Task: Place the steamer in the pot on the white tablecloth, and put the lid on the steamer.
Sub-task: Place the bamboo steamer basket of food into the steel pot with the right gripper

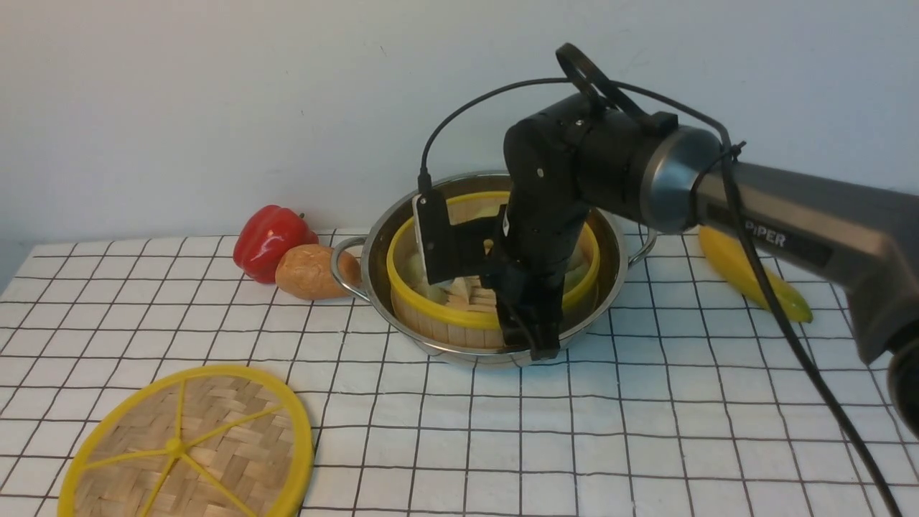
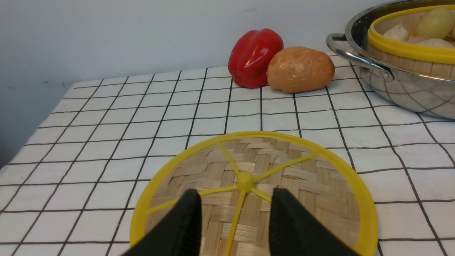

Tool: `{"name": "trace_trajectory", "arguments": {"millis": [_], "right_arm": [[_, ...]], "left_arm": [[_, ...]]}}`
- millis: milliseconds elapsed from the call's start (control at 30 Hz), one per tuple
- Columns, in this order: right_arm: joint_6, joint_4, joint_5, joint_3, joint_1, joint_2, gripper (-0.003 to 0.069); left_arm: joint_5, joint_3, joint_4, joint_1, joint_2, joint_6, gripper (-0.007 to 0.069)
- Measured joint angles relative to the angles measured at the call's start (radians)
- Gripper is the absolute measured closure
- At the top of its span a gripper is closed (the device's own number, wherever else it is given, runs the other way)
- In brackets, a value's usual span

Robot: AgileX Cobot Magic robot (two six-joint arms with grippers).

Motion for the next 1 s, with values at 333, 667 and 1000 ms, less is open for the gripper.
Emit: {"name": "trace_trajectory", "arguments": {"millis": [333, 667, 1000], "right_arm": [[0.001, 0.0, 0.005, 0.0, 0.0, 0.0, 0.0328], [0.013, 0.0, 0.022, 0.0, 0.0, -0.033, 0.0328], [0.044, 0.0, 0.038, -0.001, 0.0, -0.064, 0.0328]], "left_arm": [[0.0, 0.0, 0.0, 0.0, 0.0, 0.0, 0.0365], [0.0, 0.0, 0.0, 0.0, 0.0, 0.0, 0.0365], [-0.001, 0.0, 0.0, 0.0, 0.0, 0.0, 0.0365]]}}
